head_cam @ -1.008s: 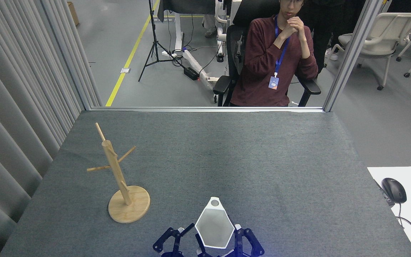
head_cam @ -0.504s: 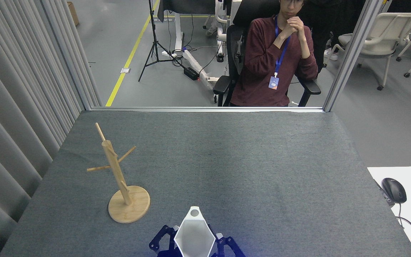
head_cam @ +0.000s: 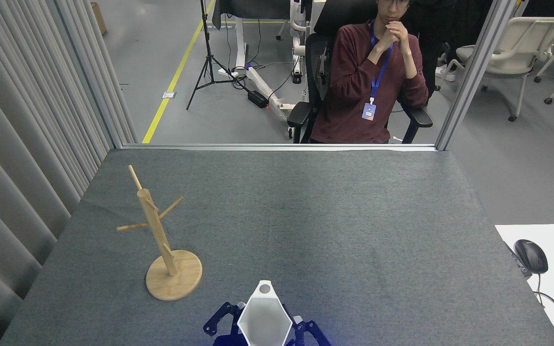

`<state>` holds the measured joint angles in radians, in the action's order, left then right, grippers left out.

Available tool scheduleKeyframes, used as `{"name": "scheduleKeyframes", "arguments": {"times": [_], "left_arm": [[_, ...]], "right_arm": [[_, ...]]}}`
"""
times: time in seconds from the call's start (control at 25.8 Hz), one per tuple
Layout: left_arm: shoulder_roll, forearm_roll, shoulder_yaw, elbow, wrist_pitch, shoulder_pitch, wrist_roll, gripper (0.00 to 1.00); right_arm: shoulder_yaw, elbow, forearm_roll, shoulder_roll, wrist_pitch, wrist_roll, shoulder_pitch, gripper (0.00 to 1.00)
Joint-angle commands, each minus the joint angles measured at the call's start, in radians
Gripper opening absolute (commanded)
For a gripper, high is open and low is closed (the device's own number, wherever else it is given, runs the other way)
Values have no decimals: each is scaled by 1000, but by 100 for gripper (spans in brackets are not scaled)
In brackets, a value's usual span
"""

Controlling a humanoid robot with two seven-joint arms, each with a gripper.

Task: Hang cup on storage rack
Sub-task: 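Grasp the white cup with the left gripper and release the right gripper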

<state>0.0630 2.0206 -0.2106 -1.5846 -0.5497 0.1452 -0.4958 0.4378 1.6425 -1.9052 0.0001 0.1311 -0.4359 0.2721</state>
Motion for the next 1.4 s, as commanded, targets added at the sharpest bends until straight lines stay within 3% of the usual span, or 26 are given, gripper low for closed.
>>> {"name": "scheduleKeyframes", "arguments": {"times": [0.0,0.12,0.23,0.31,0.35,0.39,0.62,0.7,0.85,1.36], "left_arm": [[0,0,-1,0,5,-1,0,99],[0,0,-1,-5,5,-1,-1,97],[-3,0,-3,-20,4,-1,-1,69],[-5,1,-3,-28,4,1,-1,36],[-5,0,-4,-28,4,1,0,25],[-5,0,-3,-28,4,-1,-1,21],[-5,0,-4,-28,4,-3,-3,21],[-5,0,-3,-29,4,-3,-3,22],[-5,0,-4,-29,4,-3,-3,22],[-8,1,-4,-34,2,-3,-1,22]], "right_arm": [[-4,-7,0,1,10,2,-1,61],[-4,-9,0,1,9,3,-1,61],[-2,-9,0,3,10,3,-1,61],[-2,-10,0,5,10,3,-2,61],[-2,-10,0,5,10,3,-4,61],[-2,-10,0,5,10,3,-4,61],[-4,-16,2,6,9,2,-5,63],[-4,-16,2,6,9,2,-5,78],[-4,-13,5,6,9,-3,-7,96],[-4,30,8,1,10,-40,-8,98]]}}
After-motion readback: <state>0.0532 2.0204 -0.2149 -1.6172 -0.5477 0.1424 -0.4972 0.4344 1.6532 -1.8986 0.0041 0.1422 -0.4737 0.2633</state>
